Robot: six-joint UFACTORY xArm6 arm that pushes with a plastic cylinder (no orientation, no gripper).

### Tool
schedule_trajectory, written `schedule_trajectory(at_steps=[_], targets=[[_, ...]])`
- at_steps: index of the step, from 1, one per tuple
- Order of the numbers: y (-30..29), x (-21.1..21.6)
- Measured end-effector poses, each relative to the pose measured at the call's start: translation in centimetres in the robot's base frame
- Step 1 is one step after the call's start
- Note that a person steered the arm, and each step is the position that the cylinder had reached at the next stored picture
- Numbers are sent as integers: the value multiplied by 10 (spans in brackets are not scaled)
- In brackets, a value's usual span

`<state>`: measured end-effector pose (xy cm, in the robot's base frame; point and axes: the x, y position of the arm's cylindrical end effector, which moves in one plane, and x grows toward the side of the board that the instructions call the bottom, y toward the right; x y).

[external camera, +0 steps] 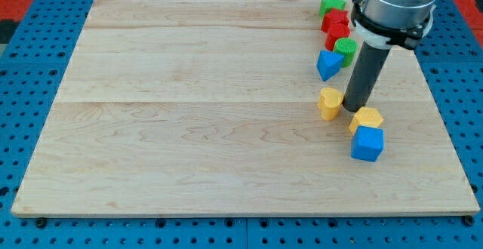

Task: Slightly push the blue cube with yellow hexagon towards bottom right of the board

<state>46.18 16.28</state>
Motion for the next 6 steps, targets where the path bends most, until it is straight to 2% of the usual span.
schedule_trajectory(at_steps=[2, 3, 4, 6], targets=[[-5, 19], [-38, 19], [-46, 19], [-11, 23]])
